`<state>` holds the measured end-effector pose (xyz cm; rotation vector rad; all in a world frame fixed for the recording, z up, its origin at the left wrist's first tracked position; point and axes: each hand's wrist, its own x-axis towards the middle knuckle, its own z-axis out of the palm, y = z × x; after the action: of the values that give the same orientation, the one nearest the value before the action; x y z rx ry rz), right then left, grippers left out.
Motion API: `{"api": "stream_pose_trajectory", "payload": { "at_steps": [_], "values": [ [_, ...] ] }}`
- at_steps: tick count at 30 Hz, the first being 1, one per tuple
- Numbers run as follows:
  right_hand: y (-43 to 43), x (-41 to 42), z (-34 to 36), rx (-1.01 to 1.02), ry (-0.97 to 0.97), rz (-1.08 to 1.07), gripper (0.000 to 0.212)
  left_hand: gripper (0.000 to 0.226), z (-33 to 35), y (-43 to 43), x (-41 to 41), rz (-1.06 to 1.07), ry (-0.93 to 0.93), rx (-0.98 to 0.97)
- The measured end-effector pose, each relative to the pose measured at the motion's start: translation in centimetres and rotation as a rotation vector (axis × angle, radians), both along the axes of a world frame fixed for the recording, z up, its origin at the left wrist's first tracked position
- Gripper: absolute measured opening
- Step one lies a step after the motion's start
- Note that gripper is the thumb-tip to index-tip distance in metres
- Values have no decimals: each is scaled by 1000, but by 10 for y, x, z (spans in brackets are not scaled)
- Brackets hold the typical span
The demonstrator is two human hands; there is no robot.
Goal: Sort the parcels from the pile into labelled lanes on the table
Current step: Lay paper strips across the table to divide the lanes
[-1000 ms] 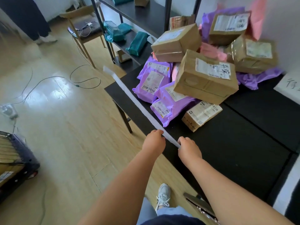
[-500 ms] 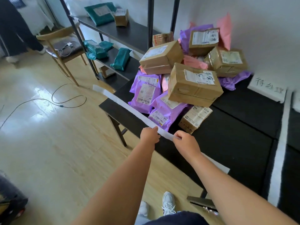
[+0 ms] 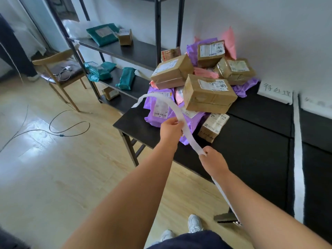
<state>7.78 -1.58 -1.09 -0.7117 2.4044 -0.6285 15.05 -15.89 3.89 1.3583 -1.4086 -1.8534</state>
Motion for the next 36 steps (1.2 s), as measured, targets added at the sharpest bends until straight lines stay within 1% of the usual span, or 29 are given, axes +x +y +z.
{"api": "stream_pose_trajectory", "payload": {
  "at_steps": [1, 5, 9, 15, 19, 22, 26, 28, 31, 36],
  "values": [
    [3, 1, 1, 13, 14, -11, 12, 14, 3, 6, -2, -45, -2, -38],
    [18, 7, 6, 39, 39, -95, 19, 15, 14, 30, -11, -215, -15, -120],
    [44, 10, 12, -59, 63, -207, 29, 13, 21, 60, -22, -361, -24, -168],
    [98, 0, 15, -136, 139, -335, 16, 13, 29, 110, -48, -560, 2, -257],
    [141, -13, 20, -170, 152, -419, 11, 13, 38, 148, -79, -639, -2, -283],
    [185, -25, 23, -156, 173, -463, 8, 22, 44, 185, -106, -646, 26, -284],
    [260, -41, 26, -160, 166, -569, 9, 18, 52, 250, -139, -686, 37, -271],
    [300, -51, 25, -153, 154, -617, 14, 21, 55, 290, -155, -725, 37, -263],
    [360, -66, 27, -177, 127, -664, 21, 16, 57, 354, -177, -766, 52, -260],
    [451, -90, 35, -249, 158, -779, 17, 22, 51, 450, -206, -820, 66, -248]
  ]
}}
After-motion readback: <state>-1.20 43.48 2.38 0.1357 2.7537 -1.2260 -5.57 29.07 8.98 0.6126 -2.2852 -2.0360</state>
